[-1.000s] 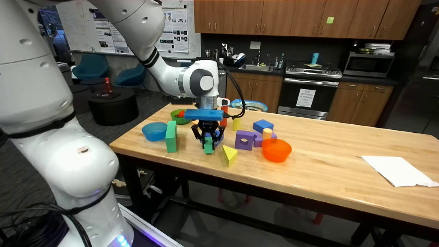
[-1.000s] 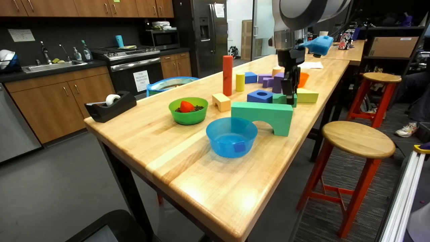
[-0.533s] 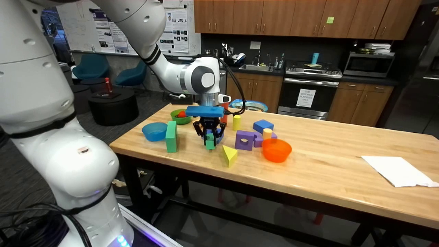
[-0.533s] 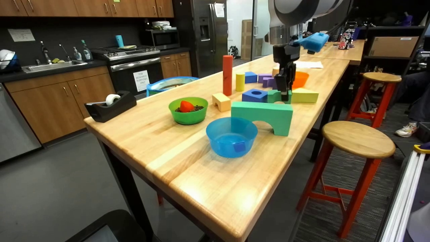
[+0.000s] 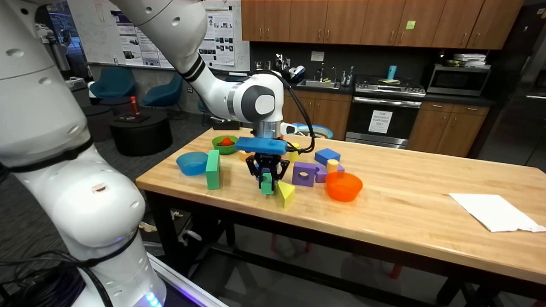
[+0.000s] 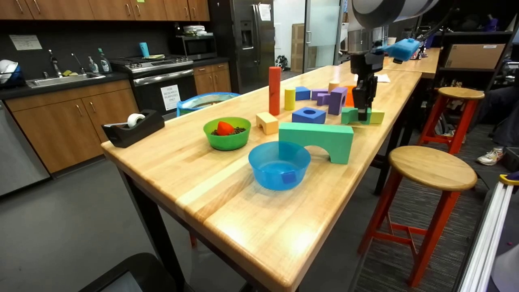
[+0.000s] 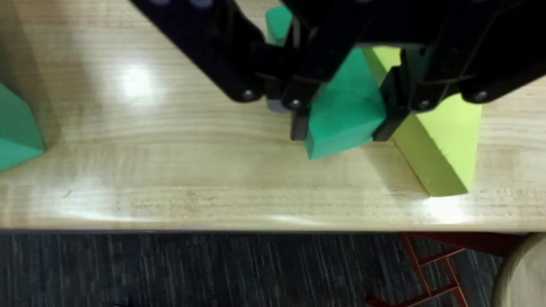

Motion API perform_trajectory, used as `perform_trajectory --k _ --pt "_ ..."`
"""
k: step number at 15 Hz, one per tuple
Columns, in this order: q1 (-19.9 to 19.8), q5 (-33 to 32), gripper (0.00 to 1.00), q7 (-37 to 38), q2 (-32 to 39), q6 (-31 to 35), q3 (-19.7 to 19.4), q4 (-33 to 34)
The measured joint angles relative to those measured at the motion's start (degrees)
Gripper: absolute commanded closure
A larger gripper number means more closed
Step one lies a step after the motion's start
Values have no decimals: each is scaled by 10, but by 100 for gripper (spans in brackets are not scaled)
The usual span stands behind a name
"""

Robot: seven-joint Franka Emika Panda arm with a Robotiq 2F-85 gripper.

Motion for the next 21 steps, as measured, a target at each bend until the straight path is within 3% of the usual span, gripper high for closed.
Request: perform_trajectory --k 1,6,16,21 --pt "-3 0 33 -5 -3 -1 -4 -2" --pt "-8 -2 3 -15 -5 -12 -11 -4" --pt "18 2 0 -45 -53 -9 2 -4" --pt "36 7 0 -49 -69 27 3 -2"
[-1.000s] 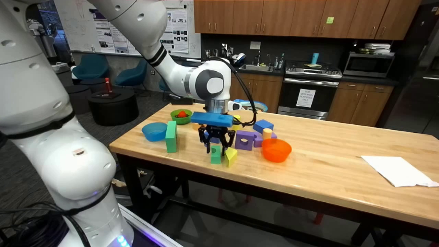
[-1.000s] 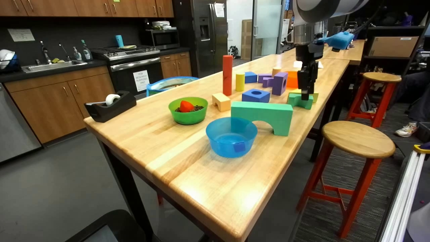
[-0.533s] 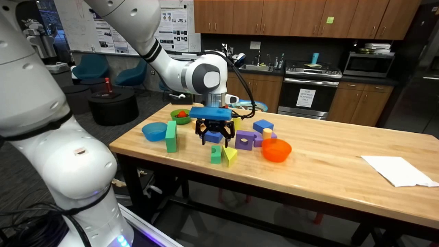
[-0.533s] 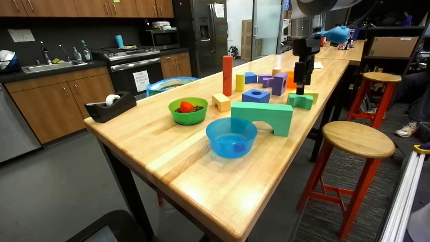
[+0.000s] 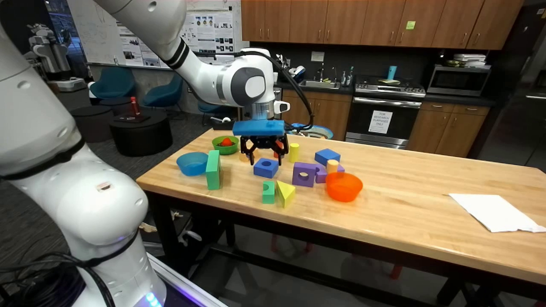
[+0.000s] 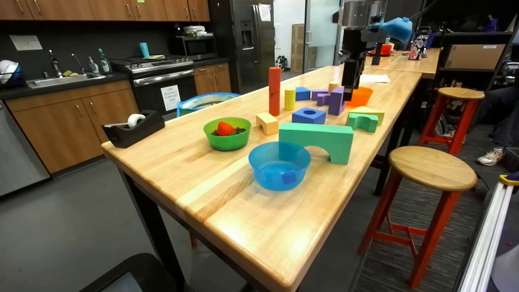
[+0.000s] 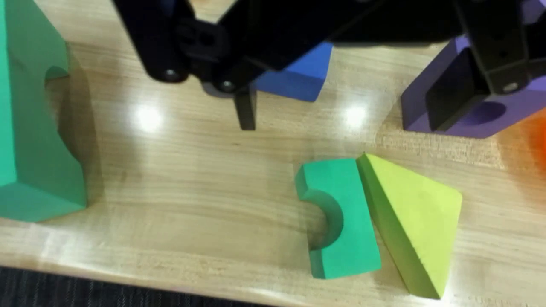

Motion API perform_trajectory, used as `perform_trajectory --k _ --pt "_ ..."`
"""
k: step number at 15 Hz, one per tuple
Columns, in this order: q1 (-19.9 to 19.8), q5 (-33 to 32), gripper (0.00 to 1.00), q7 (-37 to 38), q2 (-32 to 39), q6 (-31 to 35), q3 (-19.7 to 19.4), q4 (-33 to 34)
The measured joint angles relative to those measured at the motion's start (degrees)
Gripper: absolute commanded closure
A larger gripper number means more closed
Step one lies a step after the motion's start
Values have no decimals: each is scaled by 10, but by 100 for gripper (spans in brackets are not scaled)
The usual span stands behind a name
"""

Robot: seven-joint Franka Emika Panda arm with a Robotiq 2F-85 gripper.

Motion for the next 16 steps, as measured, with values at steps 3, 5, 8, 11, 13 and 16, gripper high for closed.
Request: perform_trajectory --k 3,5,8,11,13,16 --pt "10 25 0 -14 0 18 0 7" --pt "16 42 0 -30 0 28 0 14" --pt "26 63 0 -54 0 44 0 29" --pt "34 76 0 -64 9 57 0 48" --pt "36 77 0 -64 22 67 0 64" --pt "35 77 0 -56 38 77 0 77"
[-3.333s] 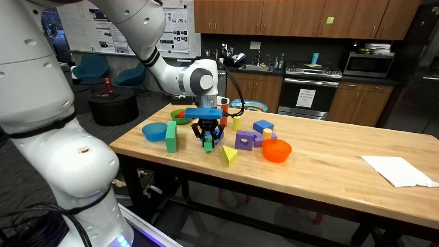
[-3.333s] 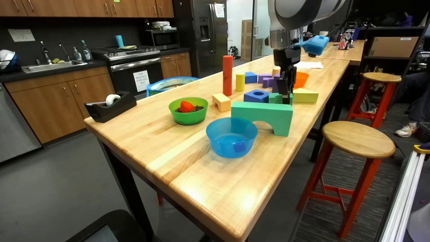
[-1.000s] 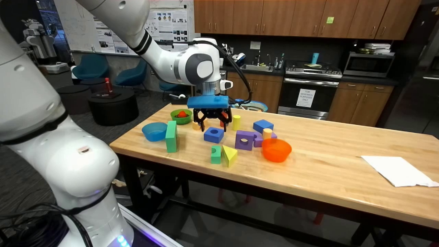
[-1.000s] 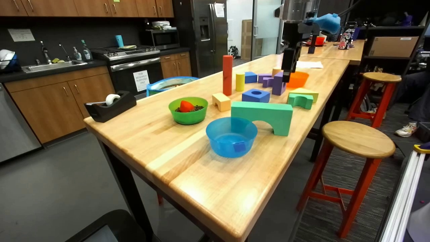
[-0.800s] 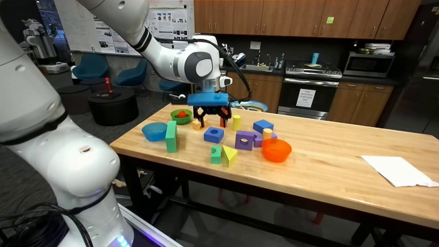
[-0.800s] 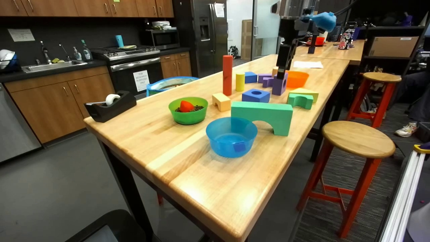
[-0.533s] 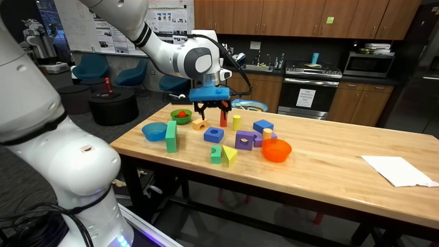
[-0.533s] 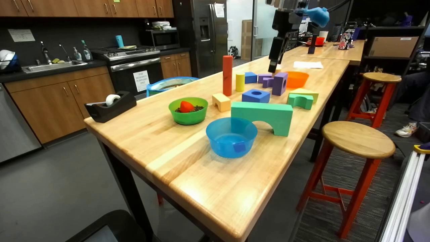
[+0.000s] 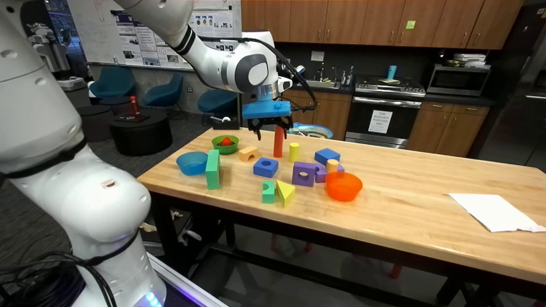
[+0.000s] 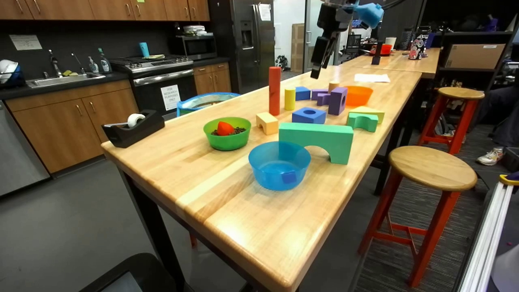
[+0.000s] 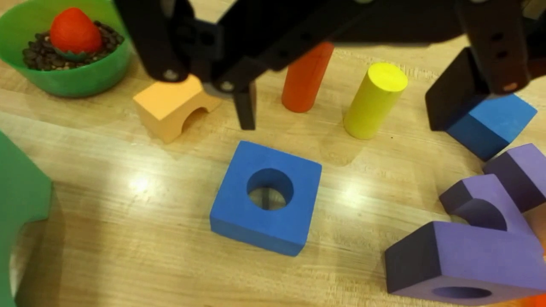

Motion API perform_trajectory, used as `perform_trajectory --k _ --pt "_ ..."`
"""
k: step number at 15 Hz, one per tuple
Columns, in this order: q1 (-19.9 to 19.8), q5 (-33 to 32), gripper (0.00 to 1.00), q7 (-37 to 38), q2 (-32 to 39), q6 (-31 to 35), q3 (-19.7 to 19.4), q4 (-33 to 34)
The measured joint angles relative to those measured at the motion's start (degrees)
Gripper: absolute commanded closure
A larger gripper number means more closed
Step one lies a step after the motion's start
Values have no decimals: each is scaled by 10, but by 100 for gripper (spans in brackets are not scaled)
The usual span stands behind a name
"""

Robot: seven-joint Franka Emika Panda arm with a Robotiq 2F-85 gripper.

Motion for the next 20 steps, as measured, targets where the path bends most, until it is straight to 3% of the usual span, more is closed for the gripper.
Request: perform_trajectory --k 6,12,20 --pt "0 0 0 0 4 8 0 0" --pt "0 1 0 0 43 88 0 1" --pt "0 42 0 -9 125 98 20 73"
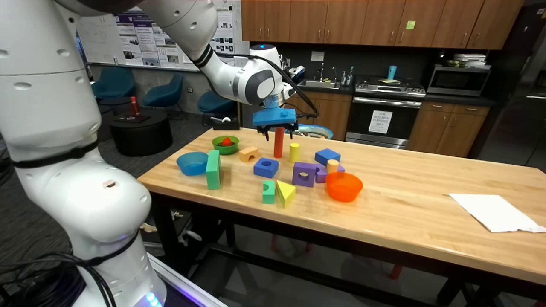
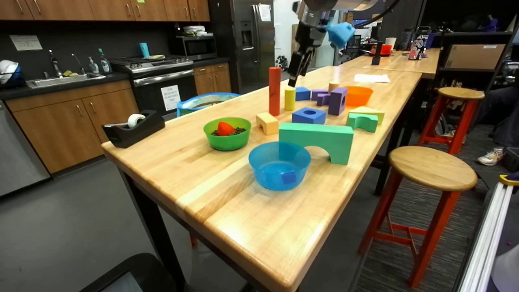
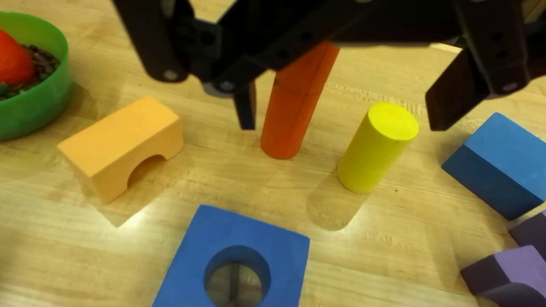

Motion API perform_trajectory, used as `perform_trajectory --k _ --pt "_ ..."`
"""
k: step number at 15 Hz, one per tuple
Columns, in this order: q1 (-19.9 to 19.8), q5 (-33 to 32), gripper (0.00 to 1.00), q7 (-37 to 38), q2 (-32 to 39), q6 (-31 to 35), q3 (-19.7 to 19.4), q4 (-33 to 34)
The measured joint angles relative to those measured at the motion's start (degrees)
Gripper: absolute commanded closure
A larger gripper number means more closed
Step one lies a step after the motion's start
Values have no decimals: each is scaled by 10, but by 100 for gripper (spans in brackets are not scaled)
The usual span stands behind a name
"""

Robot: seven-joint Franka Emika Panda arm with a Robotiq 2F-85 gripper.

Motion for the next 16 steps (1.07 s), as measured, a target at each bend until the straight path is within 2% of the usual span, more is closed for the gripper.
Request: perform_trajectory --k 7,12,16 --pt "-19 -1 0 4 51 -7 15 58" --pt "-43 0 0 3 60 -39 21 79" --pt "-44 0 0 3 59 -76 35 81"
